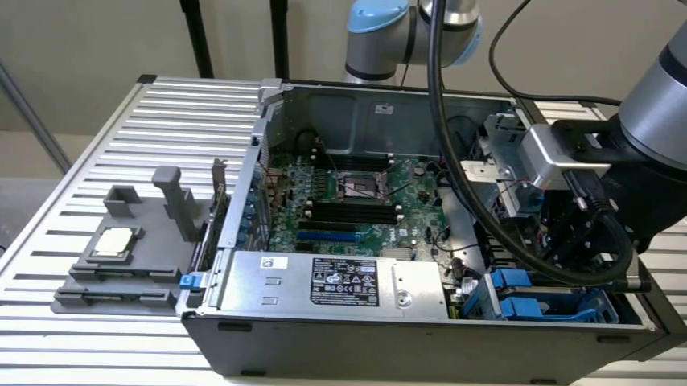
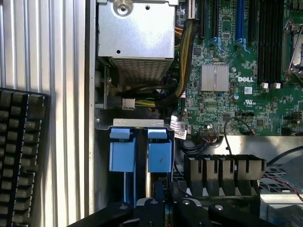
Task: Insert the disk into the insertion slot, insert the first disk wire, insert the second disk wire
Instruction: 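Insert the second disk wire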
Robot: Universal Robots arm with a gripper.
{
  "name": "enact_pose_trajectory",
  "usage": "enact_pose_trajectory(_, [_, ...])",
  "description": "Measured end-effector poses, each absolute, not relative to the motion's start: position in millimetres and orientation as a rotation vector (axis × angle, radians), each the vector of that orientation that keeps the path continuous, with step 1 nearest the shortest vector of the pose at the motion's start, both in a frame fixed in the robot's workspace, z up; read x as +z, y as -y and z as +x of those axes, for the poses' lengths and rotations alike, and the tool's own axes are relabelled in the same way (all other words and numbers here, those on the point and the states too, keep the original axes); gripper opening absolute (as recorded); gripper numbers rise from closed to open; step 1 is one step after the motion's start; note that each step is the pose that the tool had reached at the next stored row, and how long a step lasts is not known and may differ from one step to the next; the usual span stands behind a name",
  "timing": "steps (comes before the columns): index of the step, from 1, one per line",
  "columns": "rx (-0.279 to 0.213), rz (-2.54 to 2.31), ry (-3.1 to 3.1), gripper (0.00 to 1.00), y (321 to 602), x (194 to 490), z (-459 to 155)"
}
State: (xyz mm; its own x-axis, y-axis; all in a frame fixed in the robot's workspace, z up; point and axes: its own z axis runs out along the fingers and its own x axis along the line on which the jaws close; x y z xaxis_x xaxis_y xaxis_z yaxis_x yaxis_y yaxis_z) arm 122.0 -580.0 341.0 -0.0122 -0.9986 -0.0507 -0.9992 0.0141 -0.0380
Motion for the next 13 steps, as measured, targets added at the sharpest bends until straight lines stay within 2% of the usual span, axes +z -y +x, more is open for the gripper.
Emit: enact_pose_trajectory(13, [0.015,-2.159,-2.198,0.16,578.0,342.9,123.0])
